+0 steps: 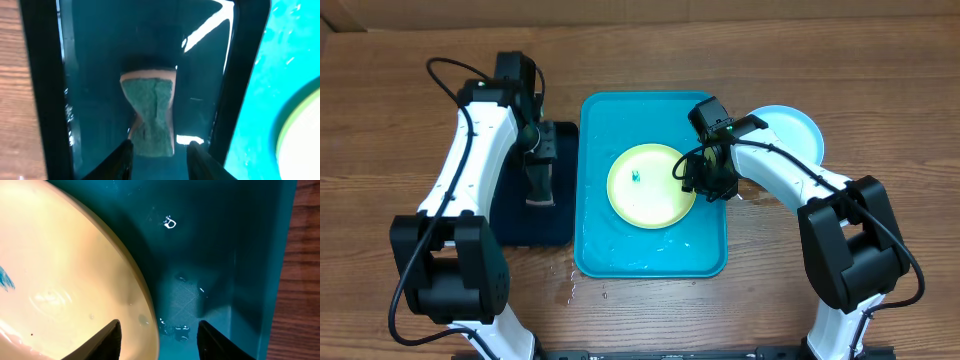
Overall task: Clean dirty plates on tray and stack at the side
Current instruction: 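Grasp the sponge from the black tray with the left gripper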
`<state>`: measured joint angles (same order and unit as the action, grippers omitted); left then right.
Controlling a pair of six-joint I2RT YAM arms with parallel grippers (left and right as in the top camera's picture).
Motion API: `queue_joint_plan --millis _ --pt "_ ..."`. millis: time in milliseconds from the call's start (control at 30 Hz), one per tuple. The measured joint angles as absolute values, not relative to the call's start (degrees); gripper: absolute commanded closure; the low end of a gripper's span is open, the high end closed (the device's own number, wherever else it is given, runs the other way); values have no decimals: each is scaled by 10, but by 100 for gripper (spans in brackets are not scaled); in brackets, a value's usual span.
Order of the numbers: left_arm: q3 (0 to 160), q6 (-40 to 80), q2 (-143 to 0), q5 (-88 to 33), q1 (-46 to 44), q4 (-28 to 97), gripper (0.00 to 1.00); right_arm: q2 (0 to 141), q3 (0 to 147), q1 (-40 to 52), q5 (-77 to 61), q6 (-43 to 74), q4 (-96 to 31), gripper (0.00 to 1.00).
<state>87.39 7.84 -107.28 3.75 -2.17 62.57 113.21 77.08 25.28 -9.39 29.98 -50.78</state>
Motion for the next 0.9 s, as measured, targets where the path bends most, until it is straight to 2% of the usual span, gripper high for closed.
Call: queue_joint_plan --millis 200,300,500,900 --pt "812 77 -1073 42 -22 566 62 1132 771 253 -94 300 -508 49" --pt "792 77 -1073 52 -22 550 66 1132 771 253 -94 300 -507 49" --pt "749 79 -1073 61 -22 505 66 1132 771 253 -94 300 -508 49" --pt "693 96 -1073 70 -22 443 76 1132 771 253 -94 300 -508 49"
